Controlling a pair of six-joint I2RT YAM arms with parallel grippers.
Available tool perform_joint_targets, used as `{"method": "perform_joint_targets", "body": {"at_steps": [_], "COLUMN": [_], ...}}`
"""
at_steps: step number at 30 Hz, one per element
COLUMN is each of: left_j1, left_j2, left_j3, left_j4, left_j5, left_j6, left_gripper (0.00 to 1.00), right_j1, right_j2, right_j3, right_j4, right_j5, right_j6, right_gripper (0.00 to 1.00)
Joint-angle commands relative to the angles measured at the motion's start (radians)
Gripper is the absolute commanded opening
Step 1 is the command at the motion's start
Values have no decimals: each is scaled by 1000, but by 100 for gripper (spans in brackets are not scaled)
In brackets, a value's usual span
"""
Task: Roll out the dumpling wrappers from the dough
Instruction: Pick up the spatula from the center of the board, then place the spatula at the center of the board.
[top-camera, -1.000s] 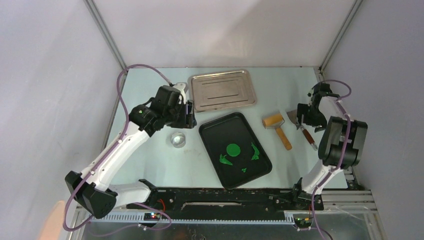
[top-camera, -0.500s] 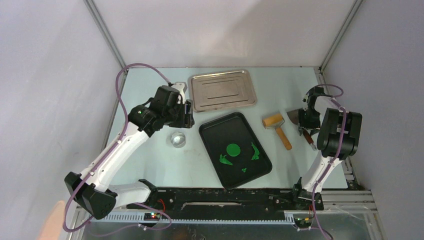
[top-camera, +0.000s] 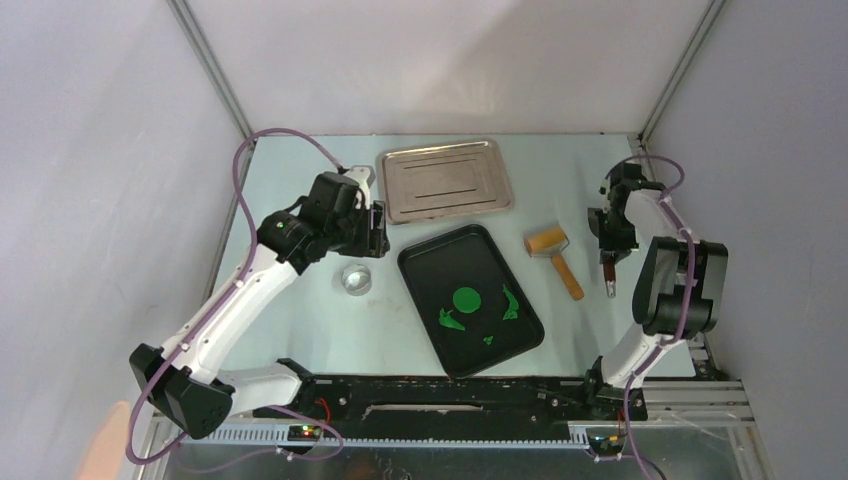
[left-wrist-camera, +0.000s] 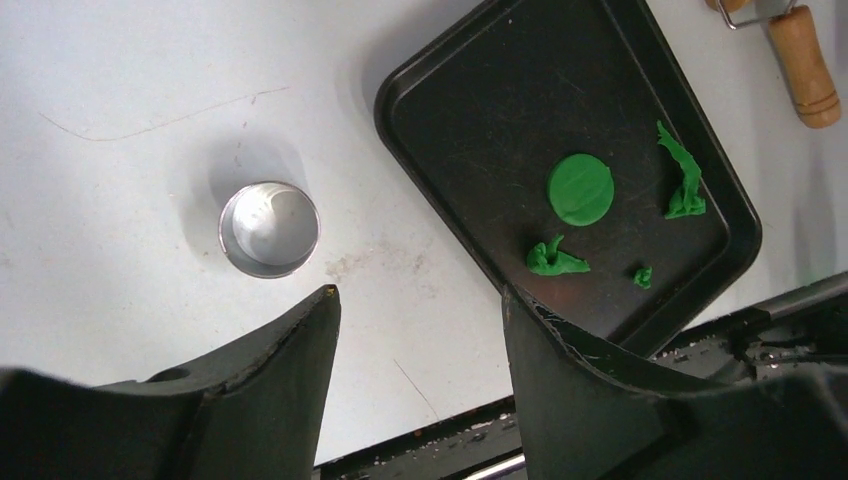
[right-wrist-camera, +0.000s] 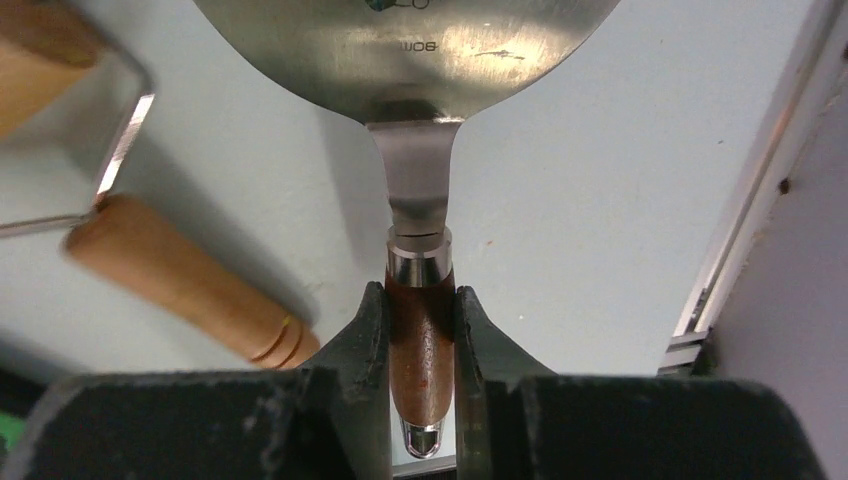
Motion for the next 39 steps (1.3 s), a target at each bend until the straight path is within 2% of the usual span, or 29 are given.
{"method": "perform_joint_targets", "body": {"at_steps": [1,5,10,15,18,22,29,39], "left_j1": [6,5,5,5,5,5,5,5], "left_j2": [-16,9,38,45,44,47,50,53], "left_j3": [-6,13,28,27,31,27,22,22], "left_j4": [38,75,65,59,47,39,43,41], "left_j5": [80,164,174,185,177,163,177,174], "left_j6": [11,-7,-5,-5,-1,2,-6,3], "left_gripper": [65,65,65,65,65,65,65,65], "right_j1": [85,86,76,64,58,58,55,53], "right_j2": [-113,-143,-70,73,153,213,187,171], "right_j3": [58,61,68,157,247,325,359,373], "right_j4": [-44,-16,72,124,81,13,-18,-53], "right_j5": [71,36,-59,-69,-66,-46,-40,-31], "right_j6": [2,-4,-10,8,10,8,15,47], "right_gripper": [0,0,0,7,10,20,35,38]}}
